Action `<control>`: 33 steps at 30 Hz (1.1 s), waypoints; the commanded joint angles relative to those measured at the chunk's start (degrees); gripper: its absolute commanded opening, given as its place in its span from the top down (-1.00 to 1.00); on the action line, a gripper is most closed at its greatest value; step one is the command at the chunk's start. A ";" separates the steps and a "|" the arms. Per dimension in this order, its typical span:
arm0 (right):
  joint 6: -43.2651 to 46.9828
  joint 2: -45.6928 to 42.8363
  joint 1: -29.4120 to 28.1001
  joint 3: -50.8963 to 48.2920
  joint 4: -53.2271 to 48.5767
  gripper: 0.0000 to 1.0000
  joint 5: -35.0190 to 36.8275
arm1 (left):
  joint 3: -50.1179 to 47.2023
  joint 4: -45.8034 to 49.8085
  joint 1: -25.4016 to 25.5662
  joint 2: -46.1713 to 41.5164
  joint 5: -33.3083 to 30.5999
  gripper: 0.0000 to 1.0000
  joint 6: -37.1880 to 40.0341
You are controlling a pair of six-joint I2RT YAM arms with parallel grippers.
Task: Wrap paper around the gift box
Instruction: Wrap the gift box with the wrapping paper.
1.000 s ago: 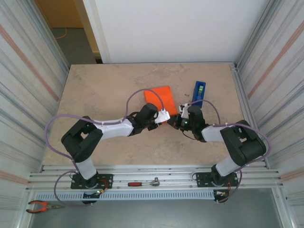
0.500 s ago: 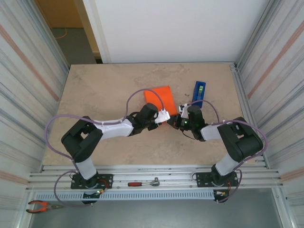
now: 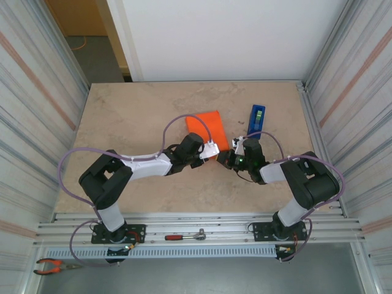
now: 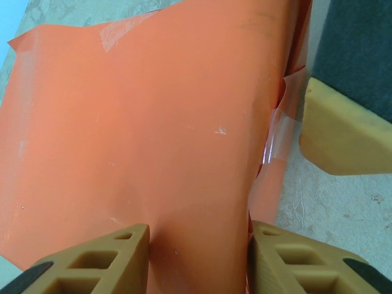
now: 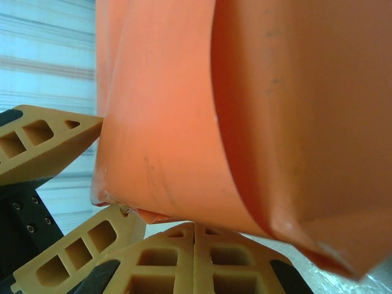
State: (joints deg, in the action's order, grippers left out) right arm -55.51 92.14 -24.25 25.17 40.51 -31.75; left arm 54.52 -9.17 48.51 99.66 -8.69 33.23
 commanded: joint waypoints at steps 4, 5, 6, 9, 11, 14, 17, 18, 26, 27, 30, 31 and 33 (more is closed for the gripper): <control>-0.36 0.81 0.42 1.28 1.14 1.00 -0.51 | -1.13 3.62 -0.04 1.48 0.25 0.15 -0.77; -0.31 1.10 0.43 1.50 1.29 1.00 -0.53 | -1.22 3.63 -0.04 1.45 0.12 0.15 -0.78; -0.30 1.52 0.43 1.76 1.43 1.00 -0.51 | -1.10 3.63 0.00 1.50 0.24 0.15 -0.74; -0.49 2.75 0.43 2.29 2.04 1.00 -0.57 | -1.06 3.63 0.00 1.56 0.17 0.15 -0.74; -0.48 3.52 0.43 2.43 2.43 1.00 -0.51 | -1.08 3.61 -0.06 1.62 0.25 0.15 -0.78; -0.57 4.77 0.43 2.73 3.15 1.00 -0.43 | -1.08 3.61 -0.02 1.62 0.18 0.15 -0.74; -0.74 5.96 0.46 2.95 3.99 1.00 -0.40 | -1.13 3.62 0.00 1.67 0.18 0.15 -0.77; -0.83 6.33 0.52 3.08 4.26 1.00 -0.40 | -1.15 3.63 0.00 1.56 0.19 0.15 -0.73; -1.79 6.24 1.08 1.96 5.68 1.00 -1.13 | -1.26 3.50 0.00 1.55 0.17 0.15 -0.81; -1.80 5.55 1.27 1.77 5.49 1.00 -1.36 | -1.29 3.54 0.00 1.59 0.16 0.15 -0.85; -1.49 2.44 1.43 0.71 3.60 1.00 -1.91 | -1.26 3.54 0.00 1.58 0.16 0.16 -0.80; -1.09 0.73 1.48 0.50 2.37 1.00 -2.05 | -1.35 3.47 -0.02 1.49 0.15 0.16 -0.81; 0.12 -2.15 1.32 0.32 -0.90 1.00 -2.03 | -1.35 3.46 0.00 1.47 0.10 0.16 -0.80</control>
State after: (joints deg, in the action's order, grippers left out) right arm -56.51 94.63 -23.14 25.96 42.65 -32.80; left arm 54.52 -9.17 48.51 99.66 -8.69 33.23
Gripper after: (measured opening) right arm 0.061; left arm 0.425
